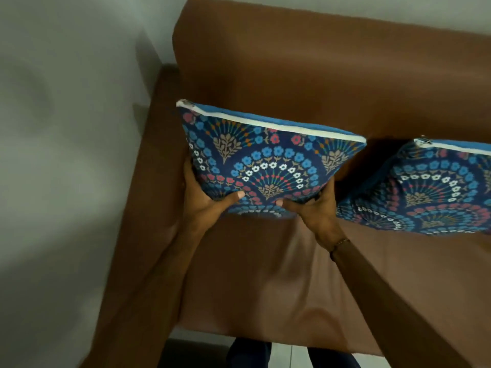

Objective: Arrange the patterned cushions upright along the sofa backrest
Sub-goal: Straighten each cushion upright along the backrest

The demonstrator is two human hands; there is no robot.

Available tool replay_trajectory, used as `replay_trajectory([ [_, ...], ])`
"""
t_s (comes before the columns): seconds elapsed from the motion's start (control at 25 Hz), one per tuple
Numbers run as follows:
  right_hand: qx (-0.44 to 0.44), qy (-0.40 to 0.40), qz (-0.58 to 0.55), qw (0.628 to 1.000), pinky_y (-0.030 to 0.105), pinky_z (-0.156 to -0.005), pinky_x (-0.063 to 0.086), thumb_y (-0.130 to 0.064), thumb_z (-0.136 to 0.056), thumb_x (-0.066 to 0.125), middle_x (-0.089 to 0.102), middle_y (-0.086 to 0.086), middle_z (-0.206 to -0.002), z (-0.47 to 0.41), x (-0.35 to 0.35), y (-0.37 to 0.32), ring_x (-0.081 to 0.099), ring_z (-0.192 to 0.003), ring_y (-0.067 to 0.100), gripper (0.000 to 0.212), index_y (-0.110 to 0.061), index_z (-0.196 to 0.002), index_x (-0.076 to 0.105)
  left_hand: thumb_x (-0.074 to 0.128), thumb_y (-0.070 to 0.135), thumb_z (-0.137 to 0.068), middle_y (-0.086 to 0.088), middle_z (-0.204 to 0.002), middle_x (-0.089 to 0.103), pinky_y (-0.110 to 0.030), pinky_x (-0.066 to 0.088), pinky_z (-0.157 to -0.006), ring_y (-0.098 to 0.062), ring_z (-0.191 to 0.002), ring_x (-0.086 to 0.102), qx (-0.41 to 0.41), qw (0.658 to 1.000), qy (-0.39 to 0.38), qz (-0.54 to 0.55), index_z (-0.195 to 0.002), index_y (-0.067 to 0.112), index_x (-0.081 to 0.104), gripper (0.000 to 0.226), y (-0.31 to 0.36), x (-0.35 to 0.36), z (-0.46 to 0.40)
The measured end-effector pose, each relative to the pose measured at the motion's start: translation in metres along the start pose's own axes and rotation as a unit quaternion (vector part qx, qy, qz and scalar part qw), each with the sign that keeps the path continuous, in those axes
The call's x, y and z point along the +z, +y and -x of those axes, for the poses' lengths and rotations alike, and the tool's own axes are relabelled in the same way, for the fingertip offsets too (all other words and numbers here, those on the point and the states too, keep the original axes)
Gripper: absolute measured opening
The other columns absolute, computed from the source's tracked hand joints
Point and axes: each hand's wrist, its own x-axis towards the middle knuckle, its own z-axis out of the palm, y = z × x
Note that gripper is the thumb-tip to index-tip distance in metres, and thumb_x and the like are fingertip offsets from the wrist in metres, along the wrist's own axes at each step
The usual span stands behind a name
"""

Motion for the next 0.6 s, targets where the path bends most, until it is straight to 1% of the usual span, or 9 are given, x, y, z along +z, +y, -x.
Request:
replay_trajectory([
  [0.08,-0.027,-0.010,0.036,0.999,0.015,-0.092,0.058,0.008,-0.062,0.097,0.066,-0.008,-0.125,-0.020,0.006,0.001,0.067,-0.109,-0.015,0.099,-0.001,-0.144,0.043,0.100,0.028,-0.063,0.002,-0.160,0.042,0.000,0.039,-0.103,-0.008,-0.143,0.045,0.011,1.000,-0.014,-0.008,-0.160,0.019,0.018,0.127,0.003,0.001,-0.010],
  [0.12,-0.029,-0.024,0.053,0.998,0.018,-0.093,0.059,0.004,-0.061,0.099,0.068,-0.007,-0.124,-0.029,0.009,0.002,0.067,-0.109,-0.014,0.099,0.002,-0.143,0.045,0.099,0.030,-0.065,0.002,-0.161,0.041,0.000,0.038,-0.105,-0.008,-0.144,0.043,0.010,1.000,-0.019,-0.011,-0.161,0.019,0.017,0.127,0.001,0.001,-0.014],
  [0.2,-0.029,-0.046,0.079,0.995,0.027,-0.096,0.061,-0.005,-0.057,0.103,0.071,-0.003,-0.123,-0.041,0.009,0.005,0.070,-0.110,-0.008,0.098,0.000,-0.140,0.051,0.098,0.038,-0.066,0.004,-0.162,0.038,-0.008,0.037,-0.112,-0.007,-0.147,0.041,0.017,0.999,-0.030,-0.022,-0.161,0.022,0.016,0.126,0.000,0.003,-0.017],
  [0.28,-0.022,-0.056,0.088,0.994,0.021,-0.096,0.059,-0.007,-0.055,0.103,0.071,-0.005,-0.122,-0.044,0.006,0.006,0.069,-0.107,-0.010,0.098,-0.003,-0.139,0.053,0.096,0.043,-0.067,0.006,-0.163,0.036,-0.019,0.036,-0.117,-0.007,-0.148,0.039,0.016,0.999,-0.026,-0.027,-0.161,0.024,0.015,0.126,-0.002,0.006,-0.015],
  [0.36,-0.017,-0.055,0.091,0.994,0.012,-0.094,0.055,-0.009,-0.055,0.104,0.068,-0.010,-0.125,-0.039,0.002,0.005,0.065,-0.107,-0.016,0.103,-0.009,-0.143,0.049,0.094,0.046,-0.070,0.005,-0.165,0.032,-0.022,0.034,-0.119,-0.008,-0.151,0.035,0.013,1.000,0.007,-0.022,-0.162,0.026,0.013,0.124,-0.004,0.015,-0.003],
  [0.44,0.003,-0.059,0.087,0.994,0.007,-0.090,0.052,-0.011,-0.057,0.104,0.064,-0.018,-0.125,-0.031,-0.002,0.009,0.062,-0.106,-0.022,0.104,-0.017,-0.142,0.045,0.087,0.054,-0.075,0.003,-0.167,0.027,-0.025,0.034,-0.121,-0.010,-0.152,0.032,-0.022,0.998,0.055,0.001,-0.164,0.026,0.012,0.119,-0.010,0.032,0.019],
  [0.48,0.013,-0.058,0.088,0.994,0.008,-0.090,0.053,-0.013,-0.059,0.103,0.063,-0.021,-0.124,-0.027,-0.006,0.012,0.063,-0.105,-0.019,0.100,-0.021,-0.140,0.045,0.083,0.058,-0.078,0.000,-0.166,0.028,-0.029,0.035,-0.122,-0.012,-0.152,0.034,-0.041,0.996,0.079,0.015,-0.163,0.024,0.014,0.115,-0.012,0.044,0.032],
  [0.52,0.022,-0.049,0.099,0.994,0.014,-0.091,0.054,-0.018,-0.061,0.103,0.063,-0.020,-0.123,-0.022,-0.014,0.015,0.065,-0.106,-0.013,0.094,-0.022,-0.138,0.049,0.079,0.064,-0.080,-0.004,-0.164,0.032,-0.036,0.038,-0.122,-0.016,-0.149,0.039,-0.059,0.993,0.101,0.024,-0.162,0.019,0.017,0.112,-0.013,0.058,0.044],
  [0.6,0.034,-0.013,0.147,0.989,0.027,-0.094,0.056,-0.028,-0.066,0.100,0.067,-0.011,-0.121,-0.014,-0.044,0.027,0.066,-0.106,0.003,0.074,-0.018,-0.128,0.061,0.074,0.068,-0.080,-0.016,-0.152,0.042,-0.050,0.046,-0.115,-0.029,-0.137,0.050,-0.089,0.988,0.121,0.027,-0.153,0.005,0.028,0.106,-0.015,0.094,0.067],
])
